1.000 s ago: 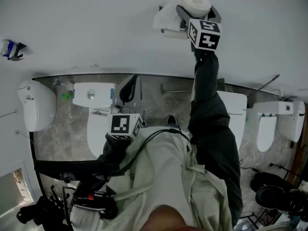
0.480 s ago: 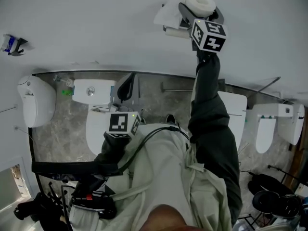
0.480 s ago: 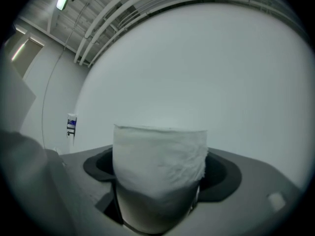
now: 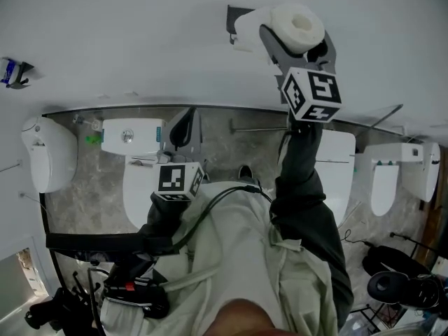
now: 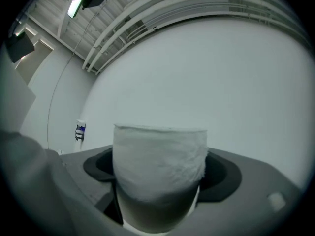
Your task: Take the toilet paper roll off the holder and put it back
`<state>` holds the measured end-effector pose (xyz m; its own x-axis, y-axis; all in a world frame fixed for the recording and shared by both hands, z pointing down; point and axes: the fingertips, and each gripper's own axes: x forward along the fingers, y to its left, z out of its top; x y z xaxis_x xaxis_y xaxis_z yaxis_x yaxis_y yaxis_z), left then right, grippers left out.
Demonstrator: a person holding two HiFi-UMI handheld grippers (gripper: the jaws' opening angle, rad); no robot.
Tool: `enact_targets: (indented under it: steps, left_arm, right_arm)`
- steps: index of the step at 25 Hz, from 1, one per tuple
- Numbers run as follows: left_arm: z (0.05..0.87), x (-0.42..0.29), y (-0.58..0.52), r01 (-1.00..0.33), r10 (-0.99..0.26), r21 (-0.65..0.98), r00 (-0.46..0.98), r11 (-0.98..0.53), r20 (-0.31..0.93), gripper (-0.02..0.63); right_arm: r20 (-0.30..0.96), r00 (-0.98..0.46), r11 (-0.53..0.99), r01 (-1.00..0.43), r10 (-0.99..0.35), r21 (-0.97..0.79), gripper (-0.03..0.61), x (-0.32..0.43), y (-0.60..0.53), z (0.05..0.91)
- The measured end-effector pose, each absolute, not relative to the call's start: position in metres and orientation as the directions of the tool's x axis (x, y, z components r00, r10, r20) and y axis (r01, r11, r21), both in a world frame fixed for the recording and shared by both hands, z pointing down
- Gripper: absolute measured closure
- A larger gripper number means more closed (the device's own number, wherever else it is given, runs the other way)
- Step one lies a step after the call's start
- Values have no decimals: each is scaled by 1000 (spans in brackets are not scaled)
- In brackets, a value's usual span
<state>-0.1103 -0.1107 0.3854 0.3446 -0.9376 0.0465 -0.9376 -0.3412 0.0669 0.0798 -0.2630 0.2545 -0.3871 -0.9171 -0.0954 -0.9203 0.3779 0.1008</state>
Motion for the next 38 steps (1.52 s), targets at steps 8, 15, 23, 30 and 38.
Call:
enact_targets:
  steps: [8,15,23,30,38]
  left_arm:
    - [391,-95,-112,-920,-920,83,388,-383,58,607]
    - [388,-79,-112,-897,-897,80,439,-434,50,607]
    - [388,-73,-110,-885,-885,80,463,-458,54,607]
    - [388,-81,-109,-893,-893,74,447,-443,49,607]
    - [386,-88,-105,-898,-898,67,438,-435,45,607]
  right_arm:
    - [-136,-380,376,-925,-915,54,110,89,-174,275]
    - [-88,-347,344,-938,-934,47,110,98,-130,303]
    - [-92,-354,352,-935,-931,38,110,95,-112,307]
    - [-105,-374,373,-927,-922,32,110,85,-104,309]
    - [-82,-376,377,-926,-923,2,110,79,-107,327]
